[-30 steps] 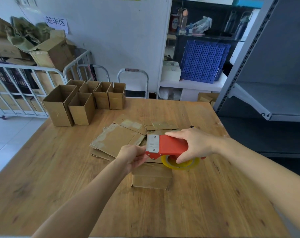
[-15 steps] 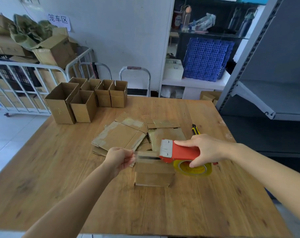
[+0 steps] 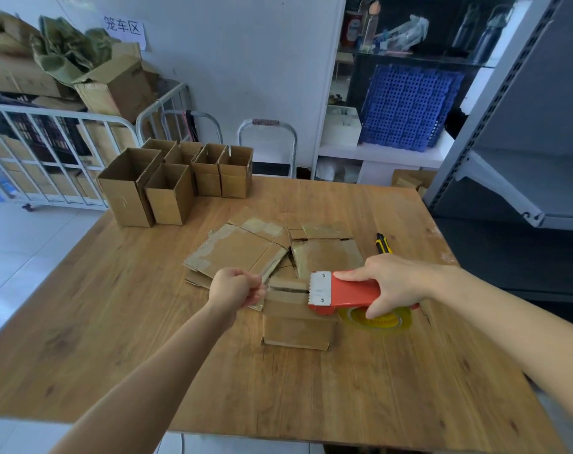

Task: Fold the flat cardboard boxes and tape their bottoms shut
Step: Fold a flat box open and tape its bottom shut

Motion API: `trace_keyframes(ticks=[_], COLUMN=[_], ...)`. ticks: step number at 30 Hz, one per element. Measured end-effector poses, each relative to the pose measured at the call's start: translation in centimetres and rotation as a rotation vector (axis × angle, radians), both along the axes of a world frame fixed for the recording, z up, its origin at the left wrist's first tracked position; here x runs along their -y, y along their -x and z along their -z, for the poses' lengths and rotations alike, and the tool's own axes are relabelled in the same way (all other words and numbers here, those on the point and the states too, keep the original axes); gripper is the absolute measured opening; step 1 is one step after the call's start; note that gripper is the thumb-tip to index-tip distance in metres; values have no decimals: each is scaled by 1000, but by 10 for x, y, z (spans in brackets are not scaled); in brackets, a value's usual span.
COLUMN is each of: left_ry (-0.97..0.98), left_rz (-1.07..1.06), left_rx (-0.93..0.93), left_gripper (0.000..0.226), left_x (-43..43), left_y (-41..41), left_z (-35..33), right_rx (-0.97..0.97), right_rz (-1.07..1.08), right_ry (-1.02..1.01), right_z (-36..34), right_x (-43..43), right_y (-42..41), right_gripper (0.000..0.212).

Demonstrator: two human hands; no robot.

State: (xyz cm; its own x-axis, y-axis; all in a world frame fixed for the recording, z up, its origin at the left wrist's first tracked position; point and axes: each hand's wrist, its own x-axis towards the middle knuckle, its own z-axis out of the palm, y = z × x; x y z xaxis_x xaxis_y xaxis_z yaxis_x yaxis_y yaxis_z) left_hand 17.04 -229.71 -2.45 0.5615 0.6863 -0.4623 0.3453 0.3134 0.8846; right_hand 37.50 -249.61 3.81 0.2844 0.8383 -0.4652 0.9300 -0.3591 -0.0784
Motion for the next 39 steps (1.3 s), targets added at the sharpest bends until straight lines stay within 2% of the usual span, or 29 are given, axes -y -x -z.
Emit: trace_keyframes(ticks=[6, 12, 17, 25, 33, 36, 39], left_ry=[-48, -224, -176, -49, -349, -363, -295], left_rz=[-27, -9, -56, -150, -103, -99, -54], left_rx=[-25, -63, -124, -97, -204, -174, -146], left_gripper=[7, 12, 15, 14, 20, 19, 20], left_x=[0, -7, -11, -3, 18, 23, 18], left_y=[-7, -18, -17, -20, -22, -24, -22], left_z=[6, 8, 35, 51, 57, 57, 64], right_rx=[-12, -7, -11, -20, -23, -17, -18], right_rz=[18, 24, 45, 48, 59, 65, 70], right_ry=[69, 93, 83, 81, 48, 40, 45], right_z=[-2, -5, -2, 1, 7, 8, 9], right_x=[-13, -21, -15, -13, -7, -5, -5], right_y=[3, 7, 8, 8, 9, 8, 8], right_gripper=[85, 83, 84, 85, 85, 85, 85])
